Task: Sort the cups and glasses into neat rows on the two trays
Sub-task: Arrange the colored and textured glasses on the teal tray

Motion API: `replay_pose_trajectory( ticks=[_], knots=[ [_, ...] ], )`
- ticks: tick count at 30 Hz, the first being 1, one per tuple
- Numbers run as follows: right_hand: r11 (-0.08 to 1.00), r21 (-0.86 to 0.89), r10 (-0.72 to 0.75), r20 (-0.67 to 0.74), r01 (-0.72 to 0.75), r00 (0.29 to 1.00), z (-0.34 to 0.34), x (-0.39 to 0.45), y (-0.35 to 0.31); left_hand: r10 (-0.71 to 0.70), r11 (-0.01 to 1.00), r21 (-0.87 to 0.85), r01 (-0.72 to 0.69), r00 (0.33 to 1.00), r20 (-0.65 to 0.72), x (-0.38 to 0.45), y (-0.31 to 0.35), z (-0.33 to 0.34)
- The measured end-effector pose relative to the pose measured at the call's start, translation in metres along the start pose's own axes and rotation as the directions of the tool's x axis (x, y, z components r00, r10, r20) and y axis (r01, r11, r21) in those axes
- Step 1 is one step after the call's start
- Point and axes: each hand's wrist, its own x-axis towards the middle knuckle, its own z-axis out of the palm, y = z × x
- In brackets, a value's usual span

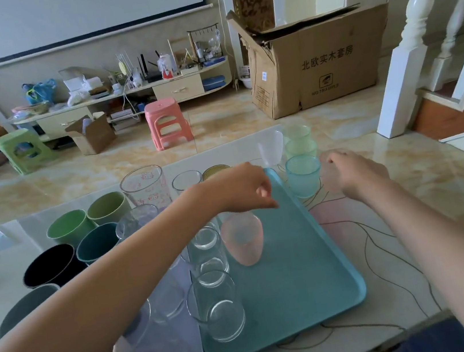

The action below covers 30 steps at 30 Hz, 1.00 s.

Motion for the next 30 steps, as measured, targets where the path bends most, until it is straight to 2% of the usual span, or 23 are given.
replay_pose_trajectory(
  ticks=[4,8,16,22,26,30],
  knots=[
    [0.999,-0.038,-0.003,0.007,0.004,1.0,0.011,0.0,0.005,0.036,0.992,0.121,-0.031,0.998,-0.043,0.053,0.019,0.018],
    [0.999,0.034,-0.029,-0.015,0.03,0.999,0.011,-0.001,0.005,0.015,0.967,0.256,0.018,0.992,-0.125,0.097,0.04,0.045],
    [0.999,0.041,0.028,-0.085,-0.025,0.996,0.02,0.0,0.021,-0.124,0.988,0.069,0.14,0.971,-0.202,0.115,0.05,0.073],
    [0.974,0.211,0.096,-0.047,-0.085,0.994,0.025,-0.011,0.037,-0.194,0.972,-0.193,0.133,0.92,-0.34,0.08,0.072,0.071],
    [0.991,0.133,-0.006,-0.086,0.018,0.996,0.017,-0.032,0.039,-0.238,0.947,-0.305,0.101,0.86,-0.452,0.028,0.085,0.071],
    [0.989,0.083,-0.111,-0.115,0.121,0.987,-0.004,-0.052,0.025,-0.222,0.972,-0.2,0.125,0.774,-0.593,-0.031,0.086,0.098]
  ],
)
